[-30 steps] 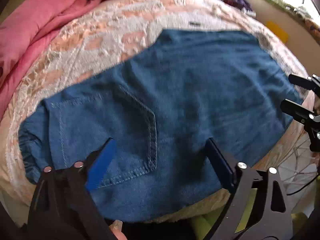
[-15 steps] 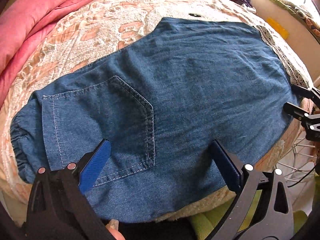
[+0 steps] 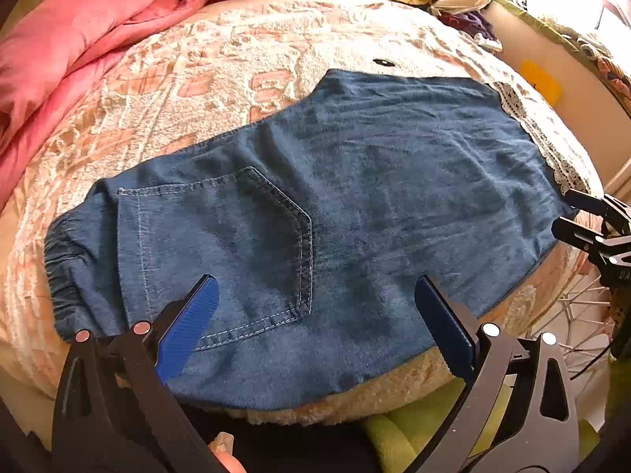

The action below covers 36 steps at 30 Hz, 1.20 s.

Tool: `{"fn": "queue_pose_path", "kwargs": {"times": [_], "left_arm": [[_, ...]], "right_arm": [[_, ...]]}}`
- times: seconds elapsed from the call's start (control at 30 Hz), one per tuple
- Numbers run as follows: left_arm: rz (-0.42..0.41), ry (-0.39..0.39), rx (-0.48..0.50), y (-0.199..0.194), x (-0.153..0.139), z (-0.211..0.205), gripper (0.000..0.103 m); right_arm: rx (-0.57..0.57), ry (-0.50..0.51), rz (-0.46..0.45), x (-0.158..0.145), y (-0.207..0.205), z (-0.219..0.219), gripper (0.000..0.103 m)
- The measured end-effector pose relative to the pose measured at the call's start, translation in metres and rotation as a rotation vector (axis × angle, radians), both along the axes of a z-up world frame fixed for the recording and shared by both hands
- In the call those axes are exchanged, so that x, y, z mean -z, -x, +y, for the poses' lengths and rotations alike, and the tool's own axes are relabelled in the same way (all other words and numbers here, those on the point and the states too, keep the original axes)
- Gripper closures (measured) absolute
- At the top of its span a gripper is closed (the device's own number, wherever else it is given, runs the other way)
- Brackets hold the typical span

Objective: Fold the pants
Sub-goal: 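Press and smooth the folded pants with both open grippers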

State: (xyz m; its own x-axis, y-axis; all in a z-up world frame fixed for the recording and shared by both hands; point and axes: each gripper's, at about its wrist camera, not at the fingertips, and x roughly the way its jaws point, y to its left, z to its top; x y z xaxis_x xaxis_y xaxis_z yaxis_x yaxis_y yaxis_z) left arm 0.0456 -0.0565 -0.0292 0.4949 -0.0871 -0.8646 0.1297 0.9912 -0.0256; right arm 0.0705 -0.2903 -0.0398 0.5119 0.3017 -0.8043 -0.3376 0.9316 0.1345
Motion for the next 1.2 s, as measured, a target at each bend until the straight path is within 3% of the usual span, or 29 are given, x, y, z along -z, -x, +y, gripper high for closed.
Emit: {"fn": "queue_pose_path", "kwargs": {"times": [0.6,1.2], "left_arm": [[-0.086,0.002,0.007,0.014,-0.032,-0.008,0.01],[-0.149,-0.005,0.068,0.007,-0.061,-0.041,0.01]], "right_arm": [[-0.008,-0.041,-0.104,-0.045,0.019,-0.005,0.008],[0.09,-0.053,-0.218,-0.082,0.031,-0.052,0.008]]}}
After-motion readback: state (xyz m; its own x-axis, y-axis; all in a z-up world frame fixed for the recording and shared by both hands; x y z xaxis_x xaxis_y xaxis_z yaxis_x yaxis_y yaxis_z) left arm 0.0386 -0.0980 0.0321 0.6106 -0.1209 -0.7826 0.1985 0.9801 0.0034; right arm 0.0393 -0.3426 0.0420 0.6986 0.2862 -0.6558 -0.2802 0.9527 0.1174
